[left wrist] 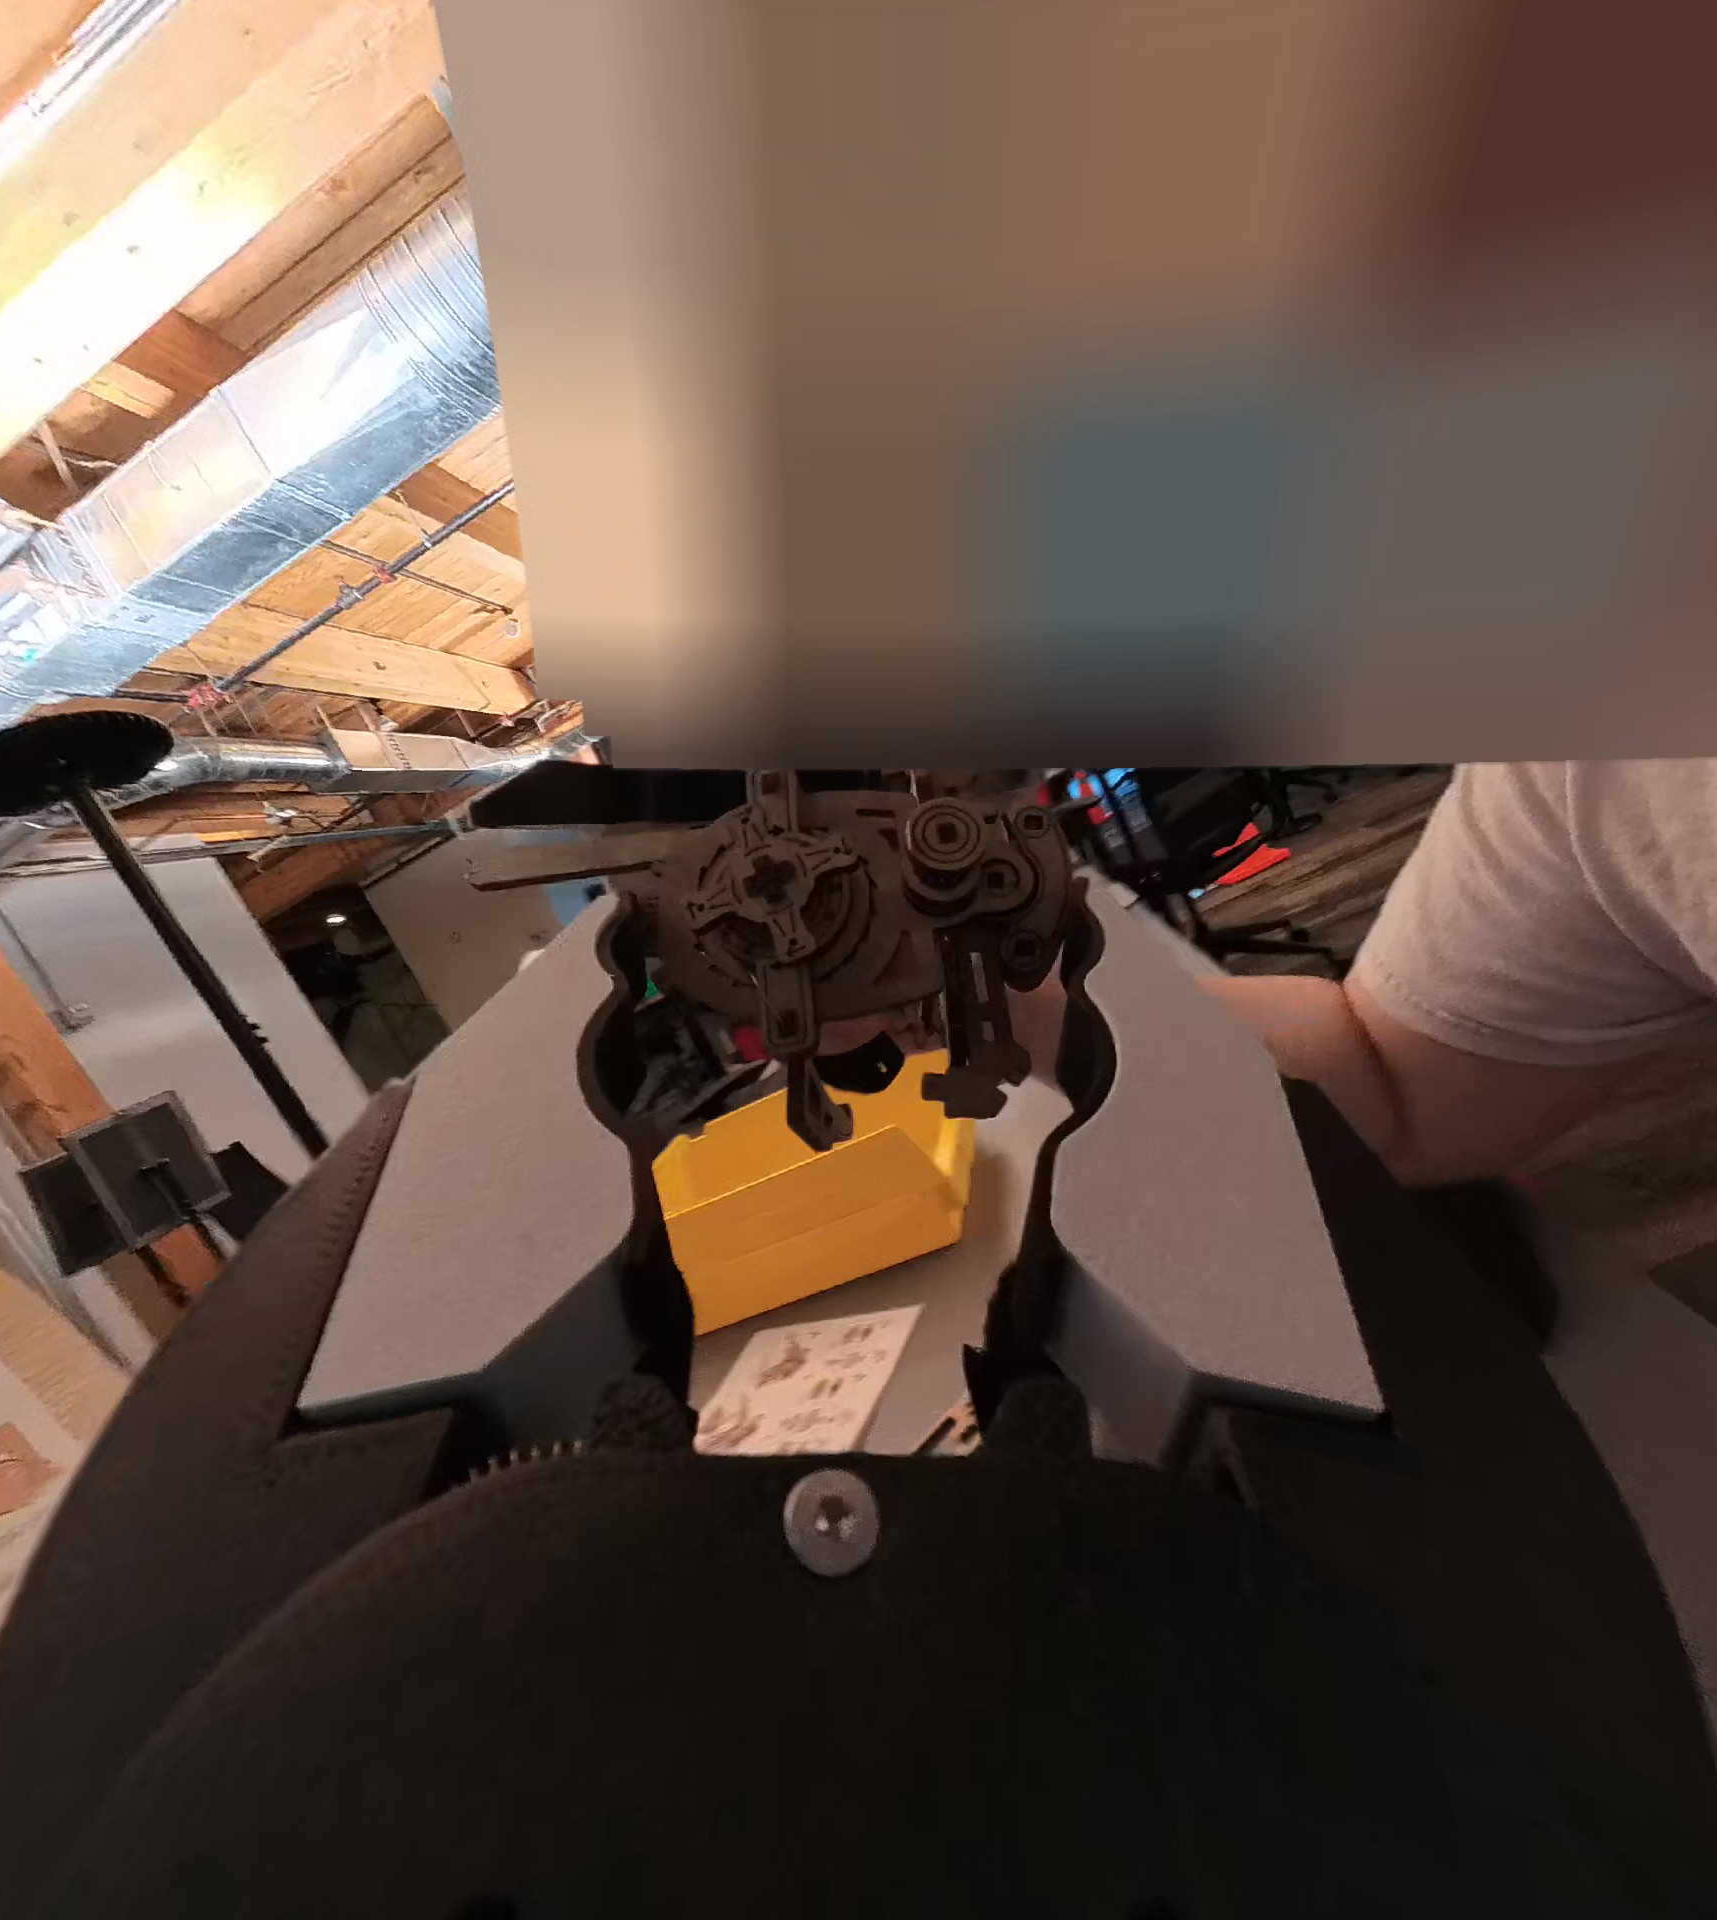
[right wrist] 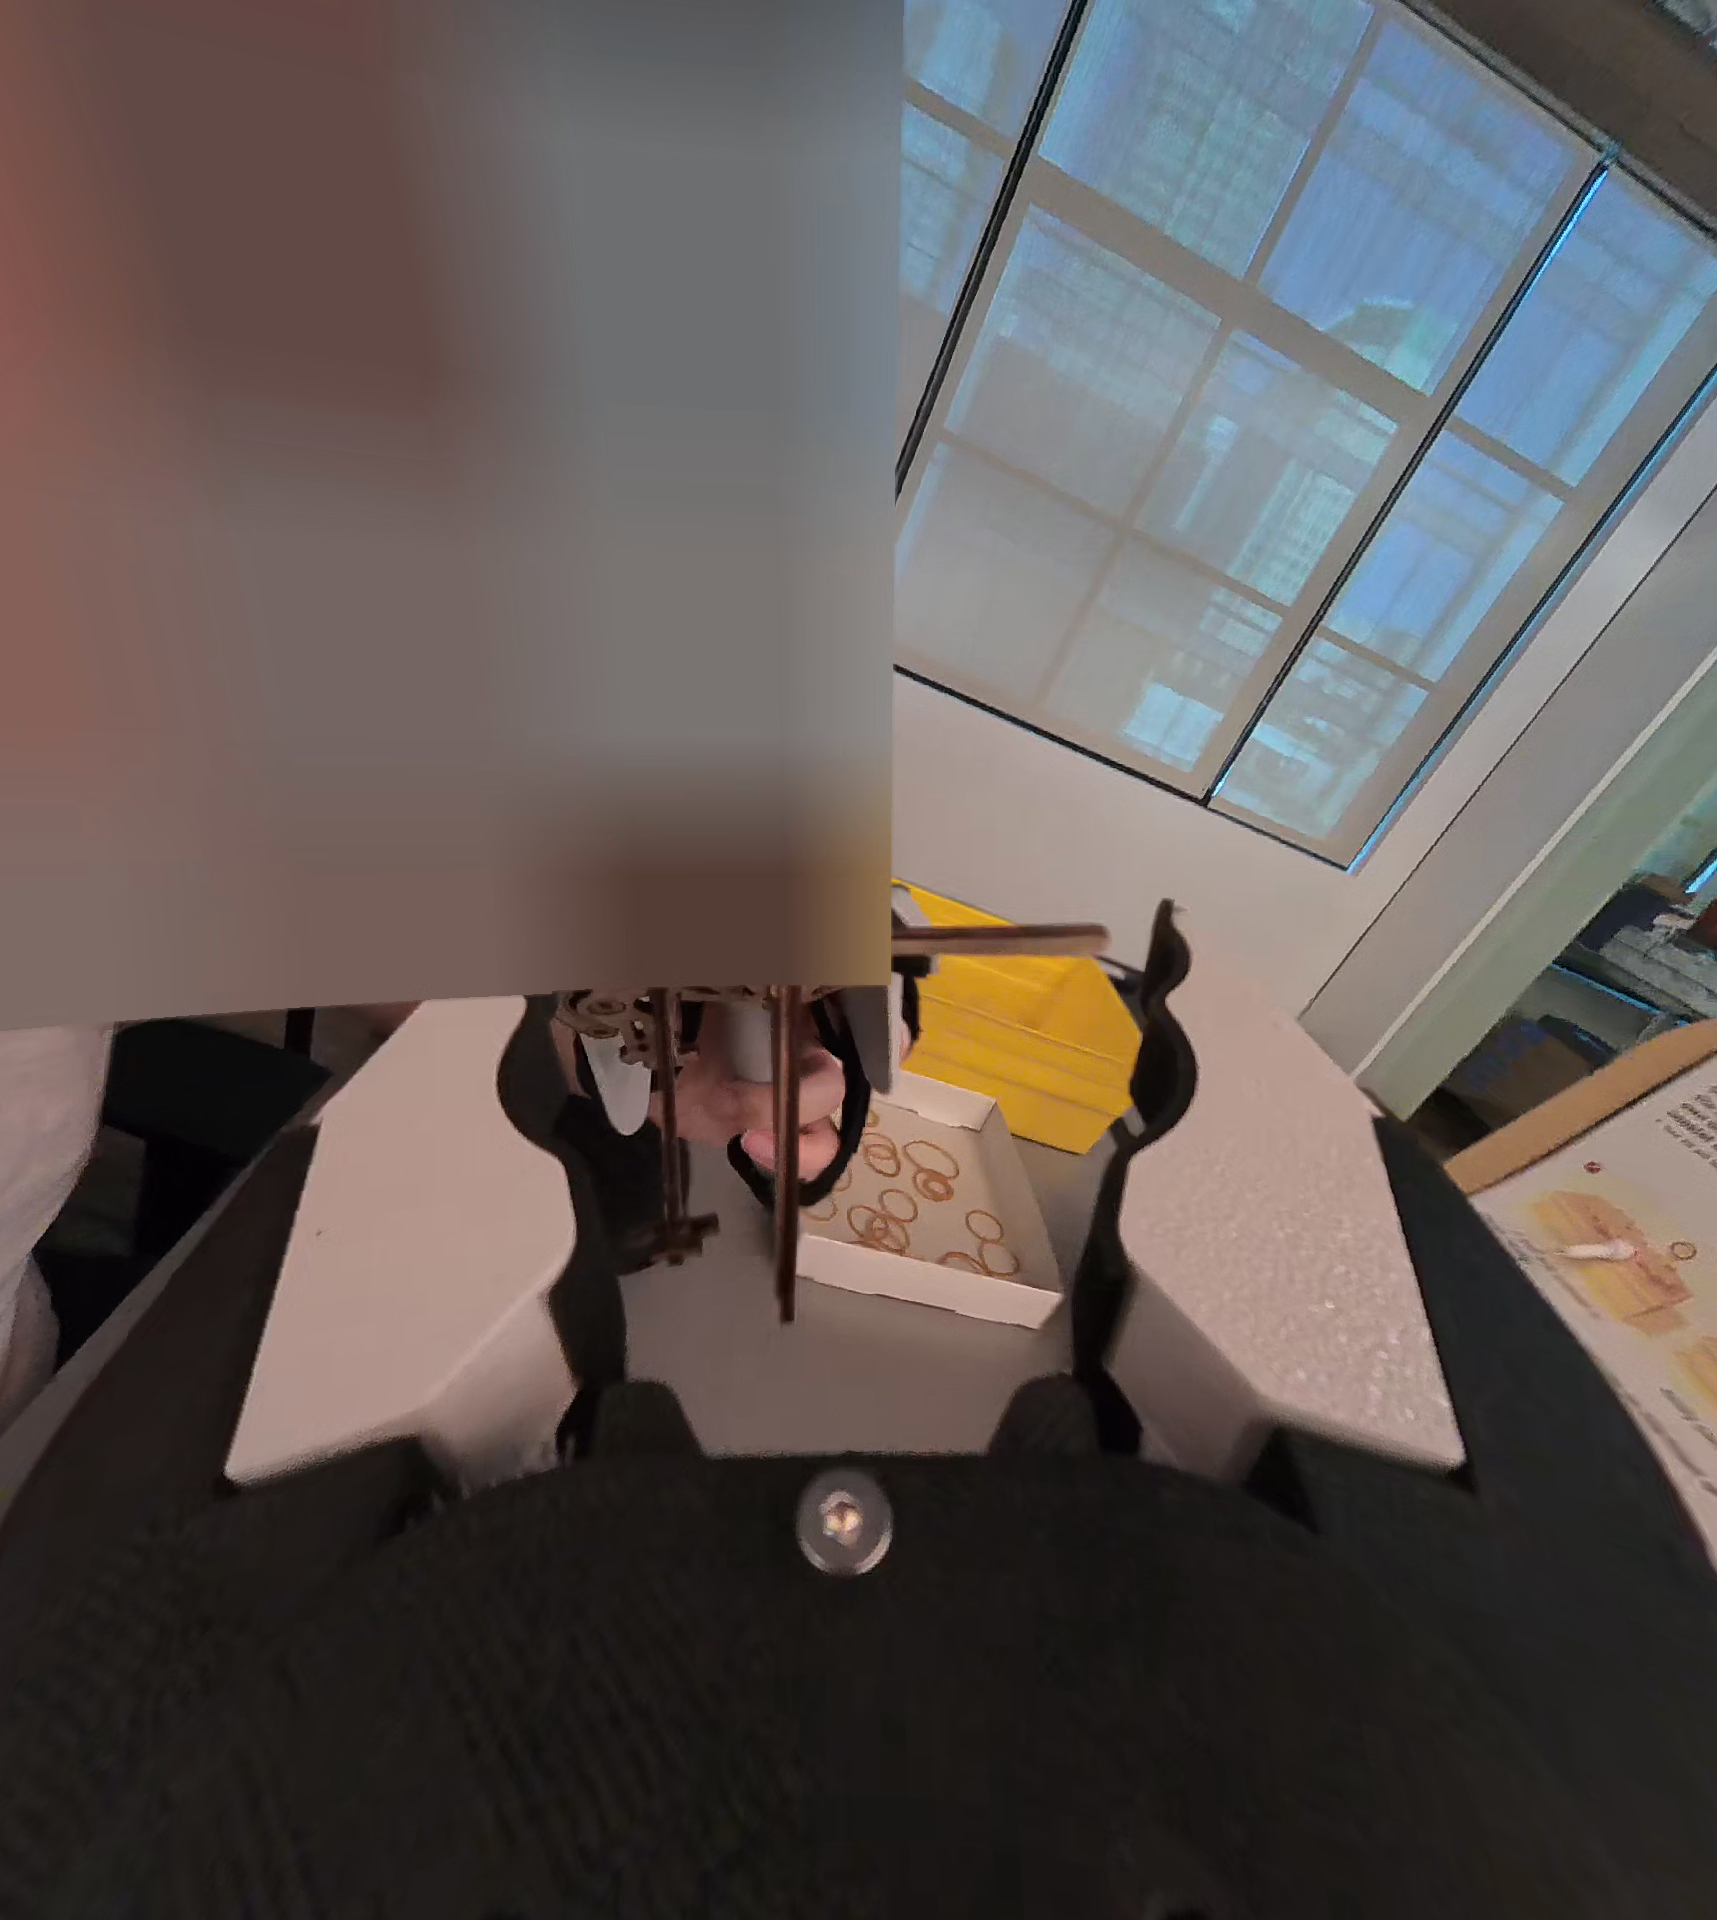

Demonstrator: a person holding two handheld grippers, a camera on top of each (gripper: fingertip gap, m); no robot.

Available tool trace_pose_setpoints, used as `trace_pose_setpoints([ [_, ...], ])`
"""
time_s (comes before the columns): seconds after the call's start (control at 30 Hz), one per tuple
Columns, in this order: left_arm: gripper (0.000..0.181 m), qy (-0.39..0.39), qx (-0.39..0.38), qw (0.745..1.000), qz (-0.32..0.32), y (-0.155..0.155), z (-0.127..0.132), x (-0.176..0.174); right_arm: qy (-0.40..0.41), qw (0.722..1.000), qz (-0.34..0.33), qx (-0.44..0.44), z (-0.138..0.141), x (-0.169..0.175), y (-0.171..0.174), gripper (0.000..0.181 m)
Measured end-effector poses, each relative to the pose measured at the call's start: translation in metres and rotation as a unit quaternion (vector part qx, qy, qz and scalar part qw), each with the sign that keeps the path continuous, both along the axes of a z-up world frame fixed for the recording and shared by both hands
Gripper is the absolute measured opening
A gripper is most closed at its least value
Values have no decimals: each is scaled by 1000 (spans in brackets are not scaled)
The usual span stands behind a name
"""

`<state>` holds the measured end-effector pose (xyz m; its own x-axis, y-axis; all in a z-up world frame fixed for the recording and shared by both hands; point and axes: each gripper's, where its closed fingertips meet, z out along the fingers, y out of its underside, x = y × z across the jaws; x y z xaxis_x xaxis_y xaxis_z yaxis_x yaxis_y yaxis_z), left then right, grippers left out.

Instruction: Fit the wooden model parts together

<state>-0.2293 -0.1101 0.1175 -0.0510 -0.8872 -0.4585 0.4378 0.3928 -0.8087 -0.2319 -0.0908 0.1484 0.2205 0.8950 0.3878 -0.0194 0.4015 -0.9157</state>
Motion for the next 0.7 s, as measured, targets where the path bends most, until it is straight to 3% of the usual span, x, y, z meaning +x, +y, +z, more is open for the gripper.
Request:
trace_pose_setpoints([
  [0.13, 80, 26, 71, 994, 83, 13, -4, 3, -22, 998, -45, 29, 5, 17, 3, 104],
  [0.23, 80, 81, 125, 978, 144, 26, -13, 7, -116, 981, -76, 138, -9, 9, -17, 92],
  [0.33, 79, 132, 171, 958, 187, 35, -24, 9, -193, 957, -121, 179, -27, 4, -12, 85],
  [0.53, 79, 211, 212, 928, 220, 43, -46, 13, -277, 937, -139, 160, -61, -4, 3, 84],
  [0.7, 79, 220, 204, 934, 195, 36, -50, 14, -308, 929, -140, 149, -77, -2, 12, 79],
])
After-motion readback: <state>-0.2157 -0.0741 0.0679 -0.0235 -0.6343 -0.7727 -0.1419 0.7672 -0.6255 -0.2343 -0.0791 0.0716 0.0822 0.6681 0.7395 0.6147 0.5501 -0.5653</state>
